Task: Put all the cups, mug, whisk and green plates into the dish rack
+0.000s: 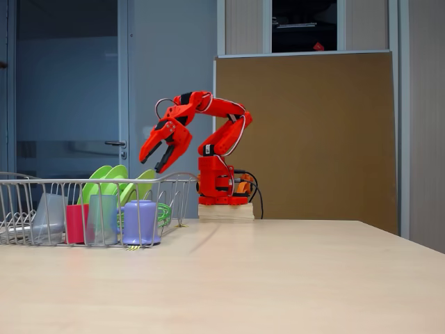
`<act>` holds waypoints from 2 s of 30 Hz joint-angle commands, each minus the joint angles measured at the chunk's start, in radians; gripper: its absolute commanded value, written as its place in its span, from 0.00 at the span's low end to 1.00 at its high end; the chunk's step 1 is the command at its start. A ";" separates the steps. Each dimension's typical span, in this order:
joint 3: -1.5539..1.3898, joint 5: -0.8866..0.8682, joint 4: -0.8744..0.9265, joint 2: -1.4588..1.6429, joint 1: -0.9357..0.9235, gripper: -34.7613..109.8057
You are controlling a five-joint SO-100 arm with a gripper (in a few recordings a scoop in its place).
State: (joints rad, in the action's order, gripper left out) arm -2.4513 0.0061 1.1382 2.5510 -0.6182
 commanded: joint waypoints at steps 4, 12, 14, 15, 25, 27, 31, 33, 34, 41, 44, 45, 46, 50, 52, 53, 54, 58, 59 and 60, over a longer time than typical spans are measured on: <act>0.037 -0.066 0.072 0.155 0.132 0.37; -0.084 -0.215 -0.156 0.235 0.448 0.28; -0.103 -0.216 -0.219 0.230 0.520 0.26; -0.103 -0.218 -0.238 0.218 0.554 0.26; -0.207 -0.314 -0.333 0.110 0.818 0.24; -0.287 -0.299 -0.385 0.137 0.850 0.24; -0.411 -0.230 -0.387 0.198 0.920 0.24; -0.454 -0.259 -0.359 0.222 0.954 0.24; -0.476 -0.256 -0.357 0.239 0.968 0.24; -0.638 -0.055 -0.308 0.388 1.015 0.24; -0.690 -0.052 -0.225 0.485 1.014 0.24; -0.690 -0.061 -0.192 0.495 1.015 0.24; -0.690 -0.071 -0.166 0.500 1.015 0.24; -0.690 -0.035 -0.055 0.543 1.032 0.24; -0.690 -0.017 -0.041 0.551 1.043 0.24; -0.690 -0.005 -0.040 0.557 1.049 0.24; -0.690 0.025 -0.034 0.574 1.058 0.24; -0.690 0.086 -0.011 0.621 1.092 0.24; -0.690 0.089 -0.003 0.635 1.098 0.24; -0.690 0.091 0.008 0.653 1.104 0.24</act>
State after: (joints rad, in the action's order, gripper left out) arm -3.1355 0.0706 1.1198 3.1585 0.4633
